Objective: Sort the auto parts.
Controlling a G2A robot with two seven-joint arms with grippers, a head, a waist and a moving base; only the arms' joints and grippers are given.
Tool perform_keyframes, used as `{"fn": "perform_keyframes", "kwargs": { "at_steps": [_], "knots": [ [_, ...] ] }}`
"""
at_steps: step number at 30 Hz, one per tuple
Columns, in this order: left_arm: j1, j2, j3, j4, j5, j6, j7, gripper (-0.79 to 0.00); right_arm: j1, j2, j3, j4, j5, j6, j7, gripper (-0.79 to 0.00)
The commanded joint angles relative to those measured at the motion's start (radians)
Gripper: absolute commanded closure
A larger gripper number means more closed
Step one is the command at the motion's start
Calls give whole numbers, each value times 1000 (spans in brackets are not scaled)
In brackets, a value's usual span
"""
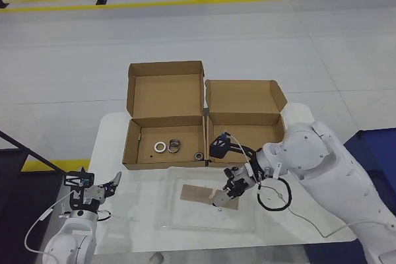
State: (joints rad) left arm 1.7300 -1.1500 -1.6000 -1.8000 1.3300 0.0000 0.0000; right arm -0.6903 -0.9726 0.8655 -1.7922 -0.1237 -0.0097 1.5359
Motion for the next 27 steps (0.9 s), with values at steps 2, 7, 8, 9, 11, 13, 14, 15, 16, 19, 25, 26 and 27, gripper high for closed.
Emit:
{"fn": "perform_keyframes", "kwargs": {
  "at_steps": [2, 7, 8, 9, 11, 13, 14, 15, 16, 19, 25, 26, 27],
  "knots": [
    [0, 0, 0, 0, 0, 0, 0, -785, 58, -4, -67, 12, -112, 26, 0, -785],
    [0, 0, 0, 0, 0, 0, 0, -785, 58, -4, -67, 12, -112, 26, 0, -785],
    [0, 0, 0, 0, 0, 0, 0, -785, 54, -4, -70, 11, -112, 22, -3, -785],
    [0, 0, 0, 0, 0, 0, 0, -785, 39, -5, -81, 9, -100, 2, -4, -785],
    [0, 0, 0, 0, 0, 0, 0, -785, 28, -10, -116, -17, -102, -61, -5, -785],
    [0, 0, 0, 0, 0, 0, 0, -785, 39, -11, -162, -17, -147, -99, 0, -785],
    [0, 0, 0, 0, 0, 0, 0, -785, 45, -13, -187, -23, -169, -98, 0, -785],
    [0, 0, 0, 0, 0, 0, 0, -785, 51, -16, -212, -26, -189, -98, 0, -763],
    [0, 0, 0, 0, 0, 0, 0, -785, 57, -18, -240, -26, -213, -101, 0, -486],
    [0, 0, 0, 0, 0, 0, 0, -785, 75, -27, -311, 12, -209, -92, 0, -289],
    [0, 0, 0, 0, 0, 0, 0, -785, 135, -39, -424, 53, -282, -70, 0, -274],
    [0, 0, 0, 0, 0, 0, 0, -785, 140, -42, -441, 54, -304, -63, 0, -274],
    [0, 0, 0, 0, 0, 0, 0, -785, 144, -46, -455, 58, -323, -52, 0, -268]
  ]
}}
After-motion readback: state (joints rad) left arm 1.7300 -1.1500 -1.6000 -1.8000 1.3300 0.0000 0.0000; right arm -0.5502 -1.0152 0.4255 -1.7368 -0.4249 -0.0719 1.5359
